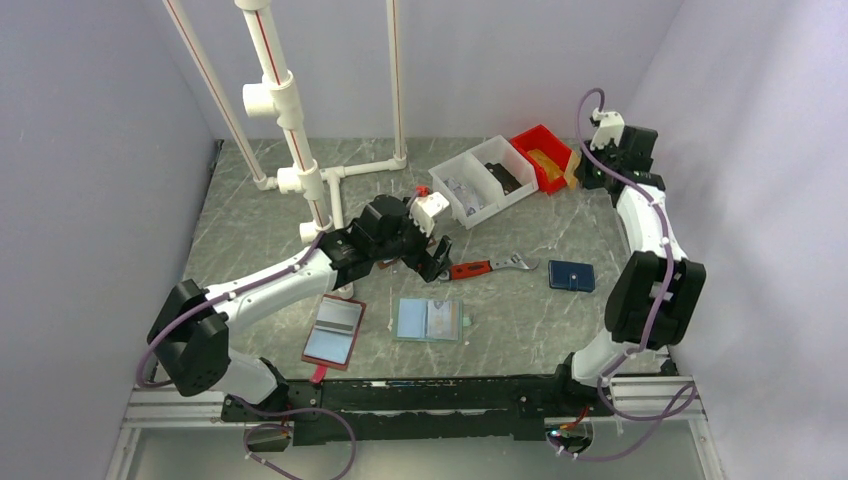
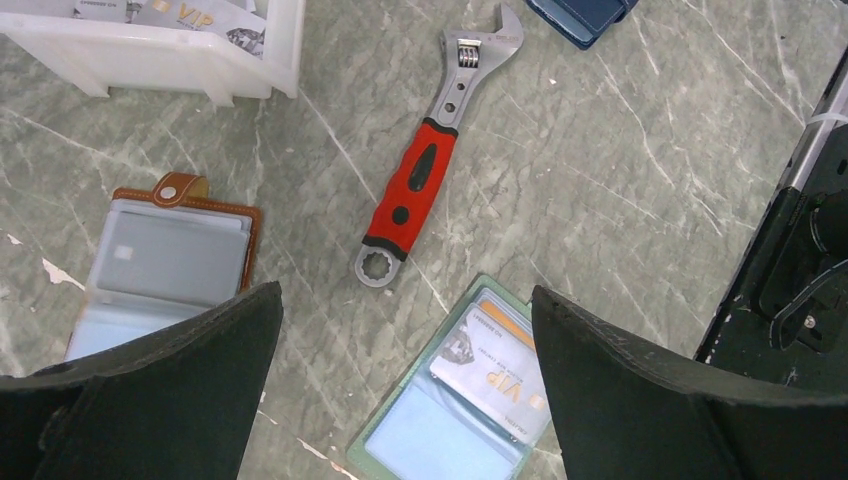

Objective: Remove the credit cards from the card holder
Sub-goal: Place the credit card in the storage box.

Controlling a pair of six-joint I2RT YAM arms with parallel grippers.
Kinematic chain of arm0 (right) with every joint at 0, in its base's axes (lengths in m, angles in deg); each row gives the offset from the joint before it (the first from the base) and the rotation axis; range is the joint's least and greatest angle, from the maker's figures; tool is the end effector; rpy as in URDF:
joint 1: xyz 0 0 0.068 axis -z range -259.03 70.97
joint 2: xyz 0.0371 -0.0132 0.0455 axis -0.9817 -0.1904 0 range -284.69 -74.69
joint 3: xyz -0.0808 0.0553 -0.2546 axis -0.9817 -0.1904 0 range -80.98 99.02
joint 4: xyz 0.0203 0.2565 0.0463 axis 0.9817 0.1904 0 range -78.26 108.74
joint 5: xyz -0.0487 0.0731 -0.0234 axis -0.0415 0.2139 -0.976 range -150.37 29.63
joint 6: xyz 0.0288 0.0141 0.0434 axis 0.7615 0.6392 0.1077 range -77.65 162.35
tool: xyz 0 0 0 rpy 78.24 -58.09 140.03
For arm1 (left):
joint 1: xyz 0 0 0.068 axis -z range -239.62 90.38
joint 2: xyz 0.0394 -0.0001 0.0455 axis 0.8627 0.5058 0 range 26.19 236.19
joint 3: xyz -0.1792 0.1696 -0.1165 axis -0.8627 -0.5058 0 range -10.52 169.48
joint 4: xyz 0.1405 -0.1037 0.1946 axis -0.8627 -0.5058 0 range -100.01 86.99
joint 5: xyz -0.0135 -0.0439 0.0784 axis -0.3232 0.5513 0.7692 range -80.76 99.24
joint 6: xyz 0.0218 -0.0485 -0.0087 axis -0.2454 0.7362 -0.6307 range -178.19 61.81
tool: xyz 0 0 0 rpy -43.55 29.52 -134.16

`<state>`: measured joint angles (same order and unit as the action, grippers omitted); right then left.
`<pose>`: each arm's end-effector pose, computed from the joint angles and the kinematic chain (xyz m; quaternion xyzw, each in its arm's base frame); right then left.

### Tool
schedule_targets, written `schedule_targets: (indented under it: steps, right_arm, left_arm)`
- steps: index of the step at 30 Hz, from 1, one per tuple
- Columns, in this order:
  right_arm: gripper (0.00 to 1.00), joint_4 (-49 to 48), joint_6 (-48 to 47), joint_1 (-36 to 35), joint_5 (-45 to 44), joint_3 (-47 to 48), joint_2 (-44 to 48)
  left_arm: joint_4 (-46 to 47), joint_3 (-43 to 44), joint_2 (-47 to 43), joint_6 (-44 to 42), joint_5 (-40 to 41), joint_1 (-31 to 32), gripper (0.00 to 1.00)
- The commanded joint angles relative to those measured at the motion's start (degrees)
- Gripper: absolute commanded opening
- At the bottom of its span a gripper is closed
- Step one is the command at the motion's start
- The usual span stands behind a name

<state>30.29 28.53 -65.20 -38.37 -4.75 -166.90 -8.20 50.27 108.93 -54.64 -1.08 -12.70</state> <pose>0.3628 -0.0755 0.3068 -0.0888 0.8688 0.0549 0.4840 0.2231 -0.2478 0.2898 0.3576 0.7723 -0.2908 0.4371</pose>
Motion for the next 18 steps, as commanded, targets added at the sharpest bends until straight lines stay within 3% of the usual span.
schedule_targets:
  steps: [1, 6, 18]
  right_arm:
    - [0.0, -2.4, 2.8, -0.7, -4.6, 7.8, -4.6]
    - [0.0, -2.7, 3.6, -1.7, -8.0, 14.9, -10.4]
    - [0.0, -7.3, 15.4, -2.0, -7.5, 21.0, -18.2]
  left_arm:
    - [1.1, -0.7, -2.6, -2.3, 2.1, -0.7, 0.99]
    - [1.1, -0.7, -2.2, -2.7, 2.4, -0.8, 0.99]
    - [1.1, -0.9, -2.6, -2.8, 2.4, -0.7, 0.99]
